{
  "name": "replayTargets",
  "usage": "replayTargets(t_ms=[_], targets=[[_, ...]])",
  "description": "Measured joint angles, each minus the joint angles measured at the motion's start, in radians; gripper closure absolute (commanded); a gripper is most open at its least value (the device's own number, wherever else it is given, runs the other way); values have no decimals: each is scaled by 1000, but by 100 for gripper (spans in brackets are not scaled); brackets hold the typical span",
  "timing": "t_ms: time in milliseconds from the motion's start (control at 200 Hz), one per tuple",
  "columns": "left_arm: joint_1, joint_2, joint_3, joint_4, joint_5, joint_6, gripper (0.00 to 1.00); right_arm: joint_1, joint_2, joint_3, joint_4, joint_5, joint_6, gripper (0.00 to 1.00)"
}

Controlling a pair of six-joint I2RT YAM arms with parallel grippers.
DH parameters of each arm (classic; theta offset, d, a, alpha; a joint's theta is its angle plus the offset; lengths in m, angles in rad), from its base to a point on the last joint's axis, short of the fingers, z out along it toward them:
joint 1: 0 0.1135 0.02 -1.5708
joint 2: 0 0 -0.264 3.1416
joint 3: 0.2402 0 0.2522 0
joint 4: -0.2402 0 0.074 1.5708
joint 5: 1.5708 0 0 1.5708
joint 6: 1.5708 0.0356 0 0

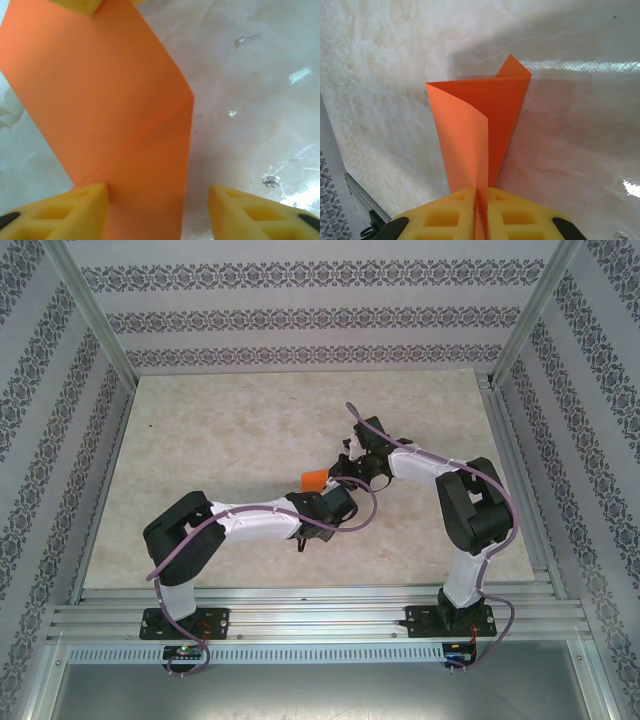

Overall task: Fold a paper plane with a square sheet of paper (fold left side to right side)
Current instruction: Fold the wing for the fifth time at the center of the table.

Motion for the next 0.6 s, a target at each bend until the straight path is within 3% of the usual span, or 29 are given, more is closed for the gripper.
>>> replayTargets(t_ms=[350, 599], targets=[[5, 5, -3, 8, 23, -12, 80, -2, 0, 8, -37, 10, -8, 72], [45, -7, -70, 64, 112, -24, 89, -37, -100, -23, -58, 57, -46, 63]])
